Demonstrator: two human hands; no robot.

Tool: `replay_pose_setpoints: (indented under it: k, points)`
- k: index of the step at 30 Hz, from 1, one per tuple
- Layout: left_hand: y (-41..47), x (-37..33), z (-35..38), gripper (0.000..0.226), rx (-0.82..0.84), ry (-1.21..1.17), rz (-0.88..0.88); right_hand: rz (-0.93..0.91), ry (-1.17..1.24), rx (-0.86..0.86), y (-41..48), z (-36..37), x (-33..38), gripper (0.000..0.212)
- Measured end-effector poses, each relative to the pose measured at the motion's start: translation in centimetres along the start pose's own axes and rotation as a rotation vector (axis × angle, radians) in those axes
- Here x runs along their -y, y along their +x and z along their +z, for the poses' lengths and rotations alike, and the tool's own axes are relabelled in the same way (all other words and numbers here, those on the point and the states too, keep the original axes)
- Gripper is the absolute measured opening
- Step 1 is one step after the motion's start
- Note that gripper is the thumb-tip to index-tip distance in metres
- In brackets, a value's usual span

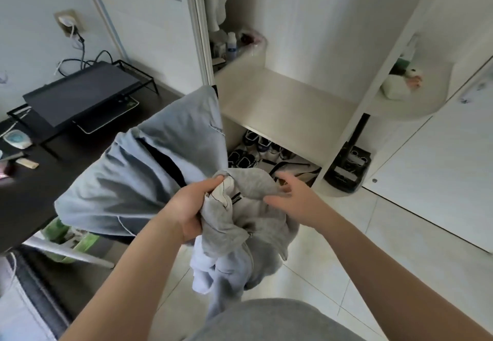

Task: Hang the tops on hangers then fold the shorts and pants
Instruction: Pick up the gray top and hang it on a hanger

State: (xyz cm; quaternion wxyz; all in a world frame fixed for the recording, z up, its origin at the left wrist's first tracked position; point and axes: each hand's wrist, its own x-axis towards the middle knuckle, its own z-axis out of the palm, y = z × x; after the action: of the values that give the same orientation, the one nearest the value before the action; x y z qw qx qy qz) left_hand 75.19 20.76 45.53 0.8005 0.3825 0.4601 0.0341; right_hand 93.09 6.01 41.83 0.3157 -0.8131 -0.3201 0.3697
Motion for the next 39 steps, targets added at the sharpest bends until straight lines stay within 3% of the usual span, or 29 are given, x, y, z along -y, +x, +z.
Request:
replay_pose_setpoints:
  k: [4, 7, 10, 13, 18, 22, 28, 39]
  points:
    - [1.8, -1.7, 1.7, 0.026, 0.052, 0.081, 0.071, -0.09, -0.258, -0.014, 1.9, -0.5, -1.2, 0.021]
    - [3.6, -3.7, 1.5, 0.026, 0.013, 0.167, 0.172, -0.109, -0.139, -0.183, 3.2, -1.7, -1.4, 0.018]
    - [6.2, -6.5, 1.2, 0.013, -0.074, 0.394, 0.407, -0.078, 0.025, -0.394, 4.5, -4.2, 0.1, 0.004]
    - [9.1, -10.1, 1.7, 0.008, -0.086, 0.686, 0.64, -0.137, -0.009, -0.536, 6.1, -7.1, 2.8, 0.009]
    - [12.1, -17.9, 2.9, 0.016, 0.017, 1.002, 0.847, -0.247, -0.105, -0.638, 8.2, -11.6, 10.0, 0.036]
    - [12.3, -25.8, 4.7, 0.036, 0.044, 1.036, 1.006, -0.336, -0.272, -0.691, 10.4, -15.5, 16.5, 0.039]
    - [11.7, -38.0, 8.5, 0.037, 0.027, 1.041, 1.269, -0.383, -0.387, -0.851, 12.5, -23.4, 26.1, 0.018]
    - [6.9, -56.5, 18.7, 0.044, -0.004, 1.079, 1.646, -0.399, -0.547, -1.159, 12.2, -38.0, 40.7, 0.022]
